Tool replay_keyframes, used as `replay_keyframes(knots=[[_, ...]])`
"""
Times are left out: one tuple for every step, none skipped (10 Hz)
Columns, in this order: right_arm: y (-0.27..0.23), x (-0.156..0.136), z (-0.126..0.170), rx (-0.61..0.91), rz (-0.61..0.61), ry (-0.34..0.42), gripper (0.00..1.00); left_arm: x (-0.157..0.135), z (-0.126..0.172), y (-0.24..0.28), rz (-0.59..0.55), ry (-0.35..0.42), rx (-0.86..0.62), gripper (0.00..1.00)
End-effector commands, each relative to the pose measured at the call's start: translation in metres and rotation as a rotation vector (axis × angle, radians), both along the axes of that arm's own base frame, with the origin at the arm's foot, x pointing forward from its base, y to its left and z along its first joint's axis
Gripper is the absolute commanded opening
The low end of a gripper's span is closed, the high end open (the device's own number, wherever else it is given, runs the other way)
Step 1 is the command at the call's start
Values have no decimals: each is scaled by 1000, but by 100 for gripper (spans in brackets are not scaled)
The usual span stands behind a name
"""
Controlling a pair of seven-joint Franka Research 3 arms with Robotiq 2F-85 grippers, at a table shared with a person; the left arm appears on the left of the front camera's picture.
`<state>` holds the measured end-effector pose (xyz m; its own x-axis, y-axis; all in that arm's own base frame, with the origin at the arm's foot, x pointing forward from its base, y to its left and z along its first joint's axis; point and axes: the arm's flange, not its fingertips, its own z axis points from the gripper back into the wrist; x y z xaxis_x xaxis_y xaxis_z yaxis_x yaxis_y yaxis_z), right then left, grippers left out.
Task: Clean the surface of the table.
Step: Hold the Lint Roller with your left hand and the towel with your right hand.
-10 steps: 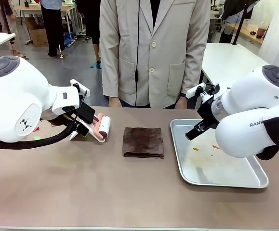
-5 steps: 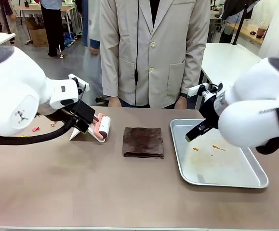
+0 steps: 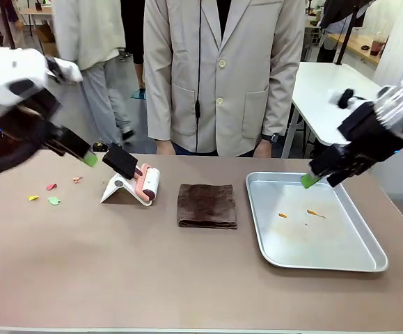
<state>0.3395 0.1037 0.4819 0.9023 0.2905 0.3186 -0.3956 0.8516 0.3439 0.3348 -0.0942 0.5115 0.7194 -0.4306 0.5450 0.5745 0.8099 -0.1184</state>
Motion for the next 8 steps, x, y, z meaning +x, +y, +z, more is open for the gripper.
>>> replay_keyframes(knots=[[-40,-2,8,231,-73,58,100,-29,-13,52,-83,13,-196,100],[-70,-7,11,350,-101,67,100,-25,-11,78,-121,38,-273,100],[-104,-13,13,468,-143,79,100,-19,-12,106,-145,66,-348,100],[-137,-21,13,562,-203,75,100,-14,-17,134,-155,88,-409,100],[-172,-30,10,669,-284,58,100,-9,-26,166,-140,115,-494,100],[-196,-38,7,715,-340,53,100,-5,-34,193,-102,147,-555,100],[-218,-46,3,746,-384,46,100,-5,-41,220,-41,162,-637,100],[-239,-51,-4,769,-431,46,100,-9,-48,247,2,150,-713,100]])
